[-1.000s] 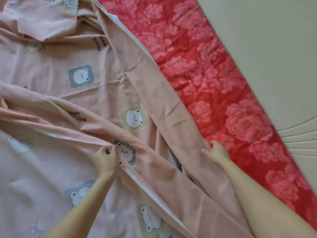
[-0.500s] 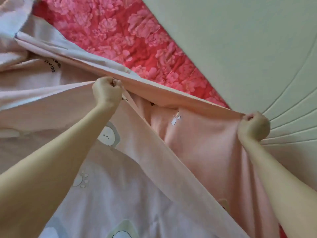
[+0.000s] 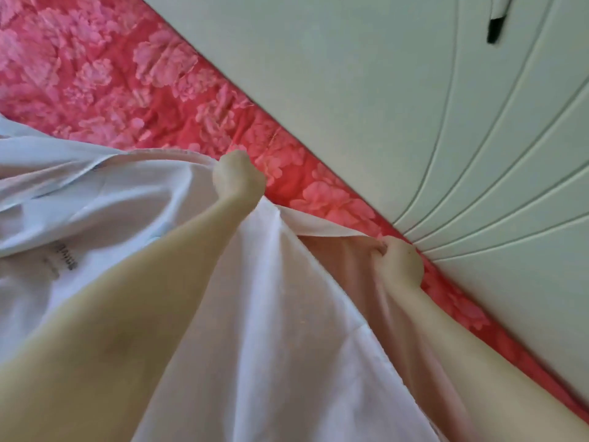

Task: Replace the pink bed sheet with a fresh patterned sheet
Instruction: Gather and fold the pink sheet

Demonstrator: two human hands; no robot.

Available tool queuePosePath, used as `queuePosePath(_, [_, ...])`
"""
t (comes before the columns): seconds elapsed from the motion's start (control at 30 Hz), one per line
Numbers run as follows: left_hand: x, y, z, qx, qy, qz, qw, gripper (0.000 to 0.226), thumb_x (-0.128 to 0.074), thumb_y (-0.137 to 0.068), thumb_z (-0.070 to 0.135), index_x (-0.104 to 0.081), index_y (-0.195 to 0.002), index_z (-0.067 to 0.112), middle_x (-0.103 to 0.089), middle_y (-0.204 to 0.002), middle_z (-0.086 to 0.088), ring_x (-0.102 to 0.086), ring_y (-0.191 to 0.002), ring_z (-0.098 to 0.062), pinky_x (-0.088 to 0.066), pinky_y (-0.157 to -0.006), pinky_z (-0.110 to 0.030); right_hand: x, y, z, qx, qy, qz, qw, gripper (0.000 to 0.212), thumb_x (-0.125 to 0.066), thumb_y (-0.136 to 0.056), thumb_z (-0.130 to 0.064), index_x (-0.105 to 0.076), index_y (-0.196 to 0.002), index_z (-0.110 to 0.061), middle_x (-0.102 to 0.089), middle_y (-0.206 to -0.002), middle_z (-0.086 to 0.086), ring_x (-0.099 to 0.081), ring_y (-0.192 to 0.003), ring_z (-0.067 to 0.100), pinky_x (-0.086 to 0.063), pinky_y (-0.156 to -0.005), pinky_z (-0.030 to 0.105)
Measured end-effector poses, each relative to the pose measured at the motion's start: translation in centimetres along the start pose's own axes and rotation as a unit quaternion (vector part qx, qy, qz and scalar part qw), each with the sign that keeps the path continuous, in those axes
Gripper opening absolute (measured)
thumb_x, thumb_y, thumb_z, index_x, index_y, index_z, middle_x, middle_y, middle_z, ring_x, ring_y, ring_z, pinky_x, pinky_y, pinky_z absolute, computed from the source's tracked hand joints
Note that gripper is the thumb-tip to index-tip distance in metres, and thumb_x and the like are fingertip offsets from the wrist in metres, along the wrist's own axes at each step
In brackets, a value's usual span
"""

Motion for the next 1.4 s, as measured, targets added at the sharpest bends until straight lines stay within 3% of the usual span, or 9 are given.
queuePosePath(0.13, [-4.1, 3.6, 5.8, -0.316, -0.086, -0.084, 0.941, 0.030, -0.061, -0.085, 0.044, -0.067, -0.095, 0.016, -0.060, -0.094, -0.004, -0.054, -0.097, -0.027, -0.039, -0.082, -0.034, 0.9, -1.0, -2.0, 0.113, 0.096, 0.062, 0.987, 0.031, -0.068, -0.070, -0.010, -0.065, -0.101, -0.011, -0.064, -0.090, 0.014, -0.060, -0.082, 0.038, -0.047, -0.066, 0.039])
queuePosePath(0.3, [-8.5, 5.3, 4.5, -0.371, -0.308, -0.223, 0.847, 0.047, -0.050, -0.076, 0.072, -0.061, -0.089, 0.028, -0.057, -0.091, 0.006, -0.053, -0.091, -0.019, -0.037, -0.078, -0.032, -0.8, -2.9, -8.5, 0.247, 0.134, 0.019, 0.960, 0.014, -0.077, -0.062, -0.010, -0.073, -0.075, -0.016, -0.062, -0.072, 0.006, -0.057, -0.069, 0.031, -0.044, -0.060, 0.033])
queuePosePath(0.5, [-5.9, 0.9, 2.3, -0.217, -0.374, -0.125, 0.893, 0.018, -0.052, -0.081, 0.014, -0.064, -0.092, 0.021, -0.067, -0.099, 0.001, -0.063, -0.094, -0.020, -0.037, -0.064, -0.025, -0.4, -5.4, -9.1, 0.068, 0.118, 0.010, 0.991, 0.021, -0.048, -0.091, -0.014, -0.067, -0.098, -0.006, -0.067, -0.099, 0.015, -0.062, -0.095, 0.034, -0.038, -0.067, 0.030])
queuePosePath(0.73, [0.1, -7.1, -7.1, -0.025, -0.321, -0.067, 0.944, 0.037, -0.036, -0.099, 0.012, -0.044, -0.135, 0.014, -0.059, -0.124, -0.004, -0.057, -0.104, -0.014, -0.040, -0.078, -0.023, -3.2, -6.9, -7.9, 0.031, 0.175, -0.047, 0.983, 0.022, -0.050, -0.093, -0.015, -0.066, -0.107, -0.007, -0.066, -0.107, 0.015, -0.062, -0.102, 0.034, -0.048, -0.077, 0.032])
queuePosePath(0.87, [1.0, -8.8, -6.0, -0.055, -0.338, -0.079, 0.936, 0.034, -0.043, -0.095, 0.007, -0.053, -0.125, -0.005, -0.058, -0.124, -0.020, -0.041, -0.061, -0.004, -0.032, -0.049, -0.017, -5.1, -6.4, -8.8, 0.056, 0.206, -0.058, 0.975, 0.024, -0.047, -0.093, -0.010, -0.069, -0.102, -0.010, -0.070, -0.101, 0.011, -0.065, -0.096, 0.029, -0.048, -0.074, 0.030])
queuePosePath(1.07, [2.5, -13.1, 6.4, -0.204, -0.218, 0.041, 0.954, 0.035, -0.043, -0.081, -0.015, -0.060, -0.107, 0.001, -0.064, -0.108, -0.013, -0.062, -0.100, -0.034, -0.043, -0.068, -0.034, -6.8, -6.5, -9.4, 0.112, 0.161, 0.036, 0.980, 0.026, -0.043, -0.063, 0.009, -0.057, -0.042, 0.002, -0.052, -0.039, 0.016, -0.053, -0.032, 0.030, -0.043, -0.034, 0.031])
queuePosePath(1.2, [-1.7, -14.7, 6.5, -0.122, -0.016, 0.010, 0.992, 0.036, -0.035, -0.081, -0.006, -0.050, -0.110, 0.009, -0.056, -0.085, -0.011, -0.056, -0.086, -0.031, -0.035, -0.063, -0.034, -7.0, -6.6, -9.8, 0.125, 0.140, 0.059, 0.980, 0.026, -0.037, -0.059, 0.005, -0.053, -0.039, 0.001, -0.049, -0.037, 0.014, -0.050, -0.030, 0.028, -0.041, -0.033, 0.029])
queuePosePath(1.3, [-4.6, -13.7, 3.7, -0.132, 0.057, -0.060, 0.988, 0.063, -0.031, -0.087, -0.001, -0.025, -0.144, 0.022, -0.053, -0.123, -0.015, -0.050, -0.114, -0.040, -0.042, -0.088, -0.041, -7.1, -6.8, -10.0, 0.127, 0.159, 0.058, 0.977, 0.033, -0.030, -0.062, 0.000, -0.053, -0.038, -0.001, -0.049, -0.037, 0.012, -0.050, -0.030, 0.025, -0.040, -0.035, 0.023])
queuePosePath(1.4, [-3.2, -10.0, 1.7, -0.239, 0.012, 0.027, 0.971, 0.058, -0.039, -0.084, -0.007, -0.041, -0.137, 0.014, -0.052, -0.128, -0.013, -0.046, -0.117, -0.034, -0.036, -0.090, -0.032, -6.5, -6.9, -10.5, 0.131, 0.205, 0.105, 0.964, 0.030, -0.036, -0.060, 0.003, -0.055, -0.038, -0.001, -0.050, -0.037, 0.012, -0.052, -0.031, 0.025, -0.041, -0.035, 0.023])
Point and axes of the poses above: each hand's wrist, its own y-axis away from the middle knuckle, its own x-axis out of the back of the hand, z = x × y, the point moved 7 cm from there along -y, towards the middle knuckle
